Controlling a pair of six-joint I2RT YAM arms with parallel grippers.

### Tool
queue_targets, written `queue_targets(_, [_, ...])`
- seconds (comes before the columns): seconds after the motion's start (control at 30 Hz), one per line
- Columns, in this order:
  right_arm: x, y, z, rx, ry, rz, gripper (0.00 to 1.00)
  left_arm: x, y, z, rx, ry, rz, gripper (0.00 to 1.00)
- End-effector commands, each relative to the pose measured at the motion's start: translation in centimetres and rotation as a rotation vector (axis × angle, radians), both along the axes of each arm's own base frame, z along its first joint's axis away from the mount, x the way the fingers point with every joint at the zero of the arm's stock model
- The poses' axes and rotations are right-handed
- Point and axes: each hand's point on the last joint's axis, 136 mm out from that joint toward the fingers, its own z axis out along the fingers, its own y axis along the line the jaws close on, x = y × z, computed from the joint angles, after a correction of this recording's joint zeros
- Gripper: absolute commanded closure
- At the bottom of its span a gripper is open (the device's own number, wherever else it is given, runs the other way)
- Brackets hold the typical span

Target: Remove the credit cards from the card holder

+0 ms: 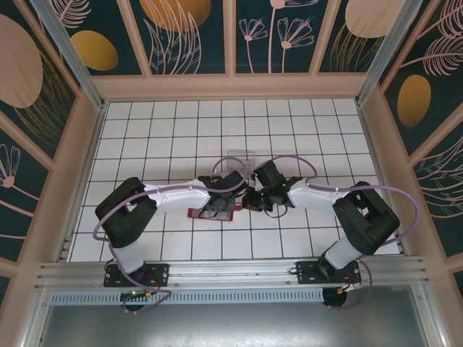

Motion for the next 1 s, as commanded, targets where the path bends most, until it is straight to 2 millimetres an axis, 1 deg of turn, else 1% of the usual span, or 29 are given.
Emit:
queue_targets(0.0, [0.2, 0.4, 1.0, 0.004, -0.016, -0.001, 0.96, -1.3, 2.1, -2.2, 0.091, 0.044, 0.003, 0.84])
queue_targets(0.1, [0.3, 0.5, 1.1, 0.002, -0.018, 0.0, 0.96, -0.9, 2.3, -1.2, 0.102, 0.019, 0.005, 0.87])
queue_targets(0.17, [0.3, 0.4, 1.0, -0.003, -0.019, -0.004, 0.96, -0.5, 2.4, -0.2, 0.109, -0.005, 0.005, 0.87])
queue_targets(0.33, [0.4, 0.1, 1.0, -0.018, -0.024, -0.008, 0.96, 0.3, 3.5, 1.9, 0.167, -0.058, 0.002, 0.85])
queue_targets(0.5, [0.4, -0.1, 1.0, -0.027, -0.029, -0.013, 0.96, 0.3, 4.9, 2.6, 0.224, -0.076, 0.006, 0.8])
queue_targets(0.6, [0.5, -0.2, 1.0, -0.03, -0.03, -0.015, 0.96, 0.2, 5.3, 2.7, 0.24, -0.079, 0.003, 0.78])
queue_targets(0.67, [0.5, -0.1, 1.1, -0.031, -0.033, -0.015, 0.96, 0.3, 5.2, 3.8, 0.219, -0.101, 0.007, 0.77])
queue_targets(0.73, [0.6, -0.2, 1.2, -0.034, -0.036, -0.013, 0.96, 0.4, 5.4, 4.2, 0.218, -0.108, 0.014, 0.76])
queue_targets(0.8, [0.6, -0.2, 1.3, -0.036, -0.037, -0.015, 0.96, 0.5, 5.5, 4.5, 0.216, -0.116, 0.019, 0.78])
queue_targets(0.87, [0.6, -0.2, 1.3, -0.038, -0.038, -0.014, 0.96, 0.6, 5.7, 4.7, 0.213, -0.123, 0.024, 0.84])
queue_targets(0.97, [0.7, -0.4, 1.3, -0.042, -0.038, -0.017, 0.96, 0.7, 6.0, 4.9, 0.204, -0.127, 0.033, 0.84])
